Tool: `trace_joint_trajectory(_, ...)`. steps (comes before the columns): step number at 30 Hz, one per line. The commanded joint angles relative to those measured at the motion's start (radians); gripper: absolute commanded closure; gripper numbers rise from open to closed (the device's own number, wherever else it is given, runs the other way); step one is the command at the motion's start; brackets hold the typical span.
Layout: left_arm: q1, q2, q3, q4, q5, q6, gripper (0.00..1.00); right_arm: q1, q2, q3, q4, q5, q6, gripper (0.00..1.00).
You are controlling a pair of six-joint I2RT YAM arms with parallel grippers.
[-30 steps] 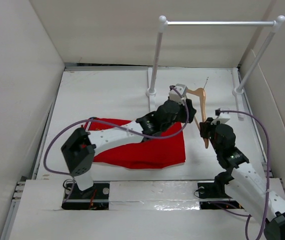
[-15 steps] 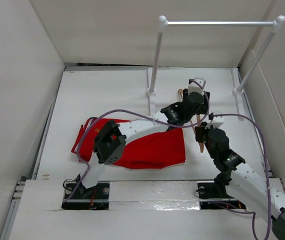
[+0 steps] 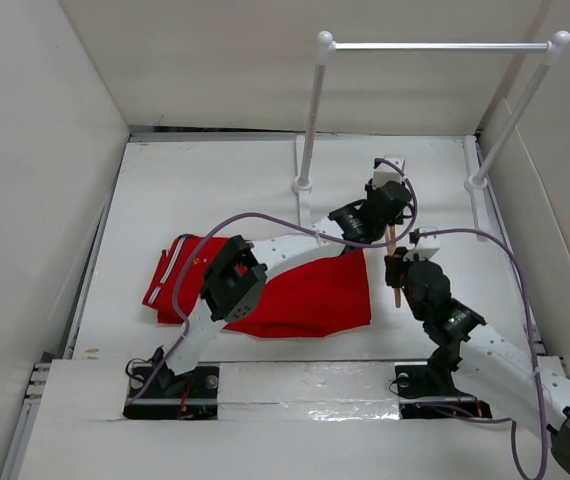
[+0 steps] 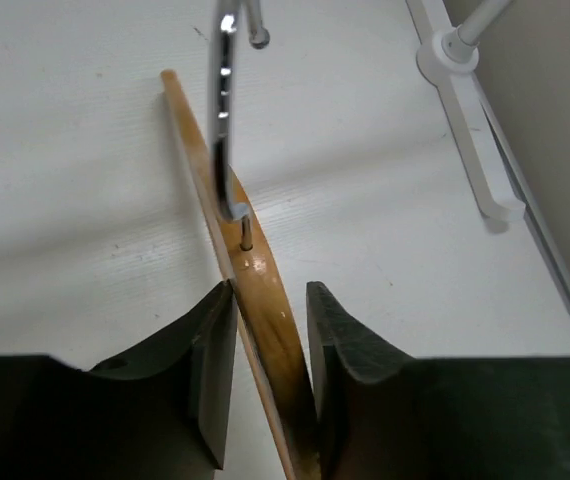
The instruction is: Place the trousers on the hanger
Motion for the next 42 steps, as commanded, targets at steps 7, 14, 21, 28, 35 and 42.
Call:
trace_joint_trajectory(7,0.014,-0.101,-0.087,0.039,-0.027,0.012,1.0,0.045,-0.019,0.069,-0.044,0.136,0.033,0.7)
trace_joint_trajectory(14,-0.008,-0.288,-0.421,0.287,0.022,-0.117,1.0,0.045,-0.122,0.145,-0.218,0.037,0.02,0.18)
trace_joint_trajectory(21,-0.077,-0.41,-0.711,0.476,-0.025,-0.26,1.0,0.022,-0.176,0.184,-0.274,-0.105,0.0,0.63)
trace_joint_trajectory(28,-0.1,-0.441,-0.972,0.705,-0.1,-0.491,1.0,-0.087,-0.052,0.117,-0.17,-0.363,-0.007,1.0)
trace_joint_trajectory(35,-0.132,-0.441,-1.044,0.72,-0.271,-0.591,1.0,-0.219,0.08,0.032,0.057,-0.626,0.014,0.86)
trace_joint_trajectory(42,-0.132,-0.385,-1.052,0.734,-0.249,-0.614,1.0,-0.259,0.353,0.041,0.2,-0.692,0.005,0.63)
